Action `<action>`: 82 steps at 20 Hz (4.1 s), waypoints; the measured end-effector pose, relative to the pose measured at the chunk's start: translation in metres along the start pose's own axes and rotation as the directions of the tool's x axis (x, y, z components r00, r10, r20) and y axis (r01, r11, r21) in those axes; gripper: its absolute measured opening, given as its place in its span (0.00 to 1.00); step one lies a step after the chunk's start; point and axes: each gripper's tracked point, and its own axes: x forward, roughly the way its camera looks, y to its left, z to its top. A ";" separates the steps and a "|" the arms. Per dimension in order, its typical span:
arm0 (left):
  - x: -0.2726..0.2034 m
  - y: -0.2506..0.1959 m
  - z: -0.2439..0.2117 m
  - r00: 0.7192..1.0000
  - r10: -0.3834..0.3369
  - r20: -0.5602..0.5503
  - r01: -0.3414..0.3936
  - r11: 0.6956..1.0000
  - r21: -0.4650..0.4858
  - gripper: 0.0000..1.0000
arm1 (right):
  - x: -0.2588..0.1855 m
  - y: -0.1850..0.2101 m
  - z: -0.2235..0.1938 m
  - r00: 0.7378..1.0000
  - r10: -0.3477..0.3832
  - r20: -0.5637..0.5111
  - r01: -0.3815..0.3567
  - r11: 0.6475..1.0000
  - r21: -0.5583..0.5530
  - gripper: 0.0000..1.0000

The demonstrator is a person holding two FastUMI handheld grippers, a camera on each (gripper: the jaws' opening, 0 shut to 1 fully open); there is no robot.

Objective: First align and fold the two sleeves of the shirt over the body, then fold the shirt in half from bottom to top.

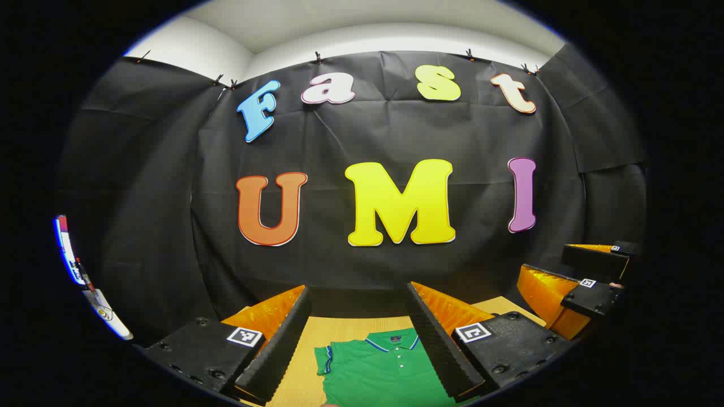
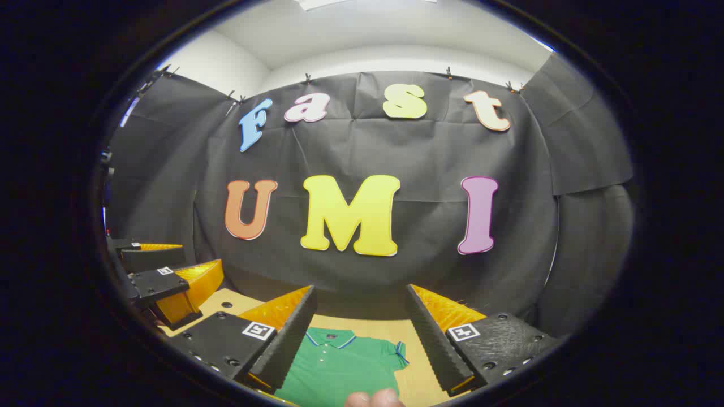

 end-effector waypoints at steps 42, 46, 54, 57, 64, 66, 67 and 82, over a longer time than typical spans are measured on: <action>0.021 -0.047 0.009 1.000 -0.021 0.014 0.021 1.000 0.017 1.00 | 0.059 -0.084 -0.093 0.971 -0.004 -0.238 0.003 1.000 -0.002 0.97; 0.030 -0.046 0.000 1.000 0.009 -0.010 -0.009 1.000 0.010 1.00 | 0.089 -0.091 -0.145 0.943 0.037 -0.330 -0.050 0.998 -0.030 0.95; 0.042 -0.050 -0.013 0.998 0.028 -0.059 -0.028 1.000 0.009 1.00 | 0.153 -0.114 -0.244 0.866 0.057 -0.498 -0.075 0.997 -0.018 0.97; 0.048 -0.051 -0.017 0.996 0.041 -0.075 -0.040 0.999 0.011 1.00 | 0.168 -0.121 -0.286 0.821 0.072 -0.567 -0.090 0.996 -0.004 0.97; 0.056 -0.054 -0.035 0.989 0.063 -0.135 -0.061 0.998 0.016 1.00 | 0.196 -0.131 -0.377 0.703 0.079 -0.707 -0.071 0.997 0.040 0.96; 0.059 -0.053 -0.039 0.987 0.072 -0.141 -0.070 0.997 0.019 1.00 | 0.198 -0.131 -0.389 0.679 0.089 -0.729 -0.064 0.996 0.061 0.93; 0.059 -0.053 -0.041 0.986 0.075 -0.148 -0.073 0.997 0.021 1.00 | 0.199 -0.131 -0.394 0.669 0.089 -0.738 -0.062 0.996 0.064 0.92; 0.060 -0.053 -0.049 0.981 0.075 -0.180 -0.071 0.997 0.027 1.00 | 0.205 -0.131 -0.395 0.627 0.103 -0.772 -0.031 0.994 0.107 0.00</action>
